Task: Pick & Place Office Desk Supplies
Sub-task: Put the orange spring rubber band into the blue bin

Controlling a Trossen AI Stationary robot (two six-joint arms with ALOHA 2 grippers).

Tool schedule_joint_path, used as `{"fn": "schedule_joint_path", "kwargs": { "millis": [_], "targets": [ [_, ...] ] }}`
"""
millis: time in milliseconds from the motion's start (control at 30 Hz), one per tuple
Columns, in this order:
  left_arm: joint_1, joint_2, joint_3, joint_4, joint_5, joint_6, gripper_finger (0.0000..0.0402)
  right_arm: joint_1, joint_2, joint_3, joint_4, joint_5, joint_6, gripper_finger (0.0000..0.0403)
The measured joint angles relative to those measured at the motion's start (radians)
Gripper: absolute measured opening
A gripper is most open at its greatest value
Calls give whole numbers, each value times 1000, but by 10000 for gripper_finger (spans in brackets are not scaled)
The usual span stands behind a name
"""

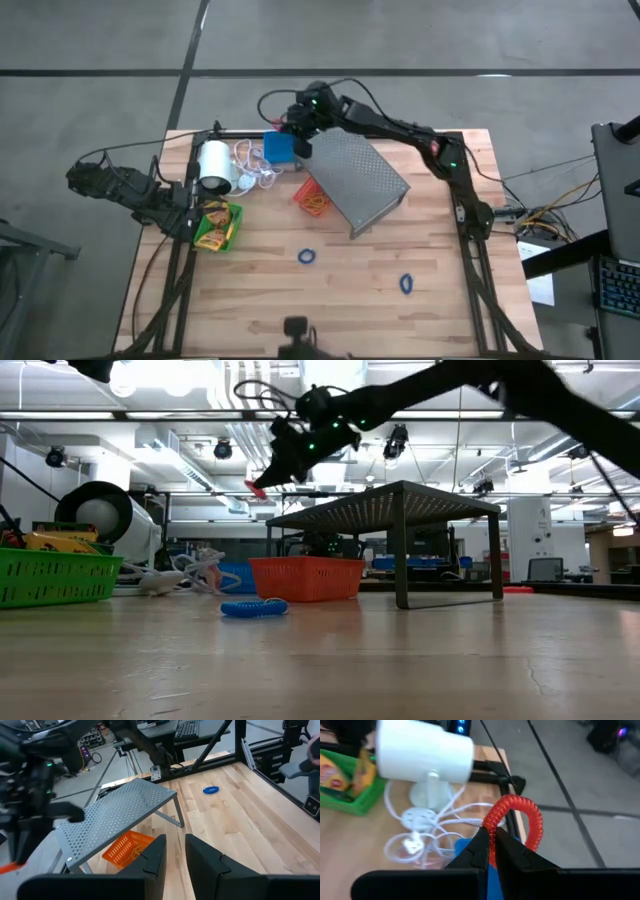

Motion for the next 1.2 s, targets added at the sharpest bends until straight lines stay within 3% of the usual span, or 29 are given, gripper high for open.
{"fn": "schedule_joint_path", "kwargs": {
  "millis": [100,233,433,1200],
  "targets": [
    [0,0,0,0,0,0,74,-27,100,179,-122,-3,-20,13],
    [0,1,0,-2,0,0,74,-62,84,74,-46,-24,-26,13],
    [0,7,0,-3,0,0,74,-88,76,60,-80,-58,53,13],
    [0,6,0,-3,0,0,74,-100,90,-69,-21,-54,30,13]
  ]
}}
